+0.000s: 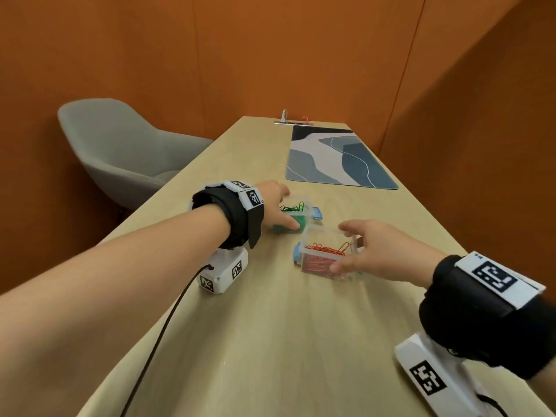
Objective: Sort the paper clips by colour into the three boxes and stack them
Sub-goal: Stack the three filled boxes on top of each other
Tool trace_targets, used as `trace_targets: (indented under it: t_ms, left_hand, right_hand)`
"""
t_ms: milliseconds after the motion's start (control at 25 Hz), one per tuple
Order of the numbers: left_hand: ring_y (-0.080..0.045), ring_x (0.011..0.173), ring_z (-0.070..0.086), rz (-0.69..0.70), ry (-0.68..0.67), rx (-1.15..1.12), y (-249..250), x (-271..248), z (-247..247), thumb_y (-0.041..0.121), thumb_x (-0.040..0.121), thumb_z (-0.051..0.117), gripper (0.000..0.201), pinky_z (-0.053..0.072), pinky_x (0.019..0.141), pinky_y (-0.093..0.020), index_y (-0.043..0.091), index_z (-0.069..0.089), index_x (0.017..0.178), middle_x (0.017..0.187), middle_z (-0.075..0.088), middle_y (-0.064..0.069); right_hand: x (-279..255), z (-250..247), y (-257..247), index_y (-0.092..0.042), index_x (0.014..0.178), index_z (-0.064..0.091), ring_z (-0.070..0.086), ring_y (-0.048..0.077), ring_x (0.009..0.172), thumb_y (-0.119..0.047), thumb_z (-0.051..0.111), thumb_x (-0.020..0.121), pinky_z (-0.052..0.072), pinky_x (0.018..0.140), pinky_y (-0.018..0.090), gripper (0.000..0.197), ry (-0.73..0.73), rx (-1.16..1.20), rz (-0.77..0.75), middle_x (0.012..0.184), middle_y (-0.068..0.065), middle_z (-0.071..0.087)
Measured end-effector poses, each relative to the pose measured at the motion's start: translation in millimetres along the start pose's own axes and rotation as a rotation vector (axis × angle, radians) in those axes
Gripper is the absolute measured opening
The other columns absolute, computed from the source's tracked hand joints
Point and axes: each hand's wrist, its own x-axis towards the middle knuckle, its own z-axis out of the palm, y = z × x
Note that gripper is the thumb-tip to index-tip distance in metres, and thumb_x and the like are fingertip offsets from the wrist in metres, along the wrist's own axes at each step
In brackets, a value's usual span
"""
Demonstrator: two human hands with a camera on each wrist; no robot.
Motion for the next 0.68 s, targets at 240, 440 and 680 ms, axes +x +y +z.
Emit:
trace_targets:
  t_ms: [240,440,680]
  left_hand:
    - [-0.014,0.106,0.051,0.115,0.349,-0.300,3.6,-52.5,-12.9,0.051,0.079,0.063,0.070,0.042,0.084,-0.023,0.020,0.041,0.137,0.119,0.050,-0.002]
    - [-0.011,0.100,0.057,0.309,0.265,-0.408,16.9,-89.1,-12.7,0.046,0.072,0.071,0.067,0.045,0.076,-0.012,0.025,0.049,0.132,0.111,0.050,0.006]
    - [-0.010,0.104,0.055,0.344,0.151,-0.415,22.5,-90.1,-6.4,0.044,0.074,0.071,0.073,0.048,0.085,-0.020,0.026,0.039,0.136,0.113,0.046,0.011]
  right_hand:
    - [-0.8,8.1,-5.2,-0.022,0.141,0.037,0.044,0.005,0.106,-0.028,0.079,0.071,0.036,0.088,0.016,0.081,-0.050,0.247,-0.102,0.138,-0.007,0.045]
    - [-4.8,10.6,-5.5,-0.030,0.095,0.058,0.060,0.009,0.095,-0.013,0.081,0.067,0.045,0.074,0.011,0.041,-0.119,0.454,-0.081,0.099,-0.011,0.065]
    - [-9.8,5.3,-3.1,-0.032,0.082,0.057,0.060,0.011,0.095,-0.013,0.079,0.070,0.047,0.086,0.018,0.031,-0.140,0.447,-0.042,0.096,-0.007,0.066]
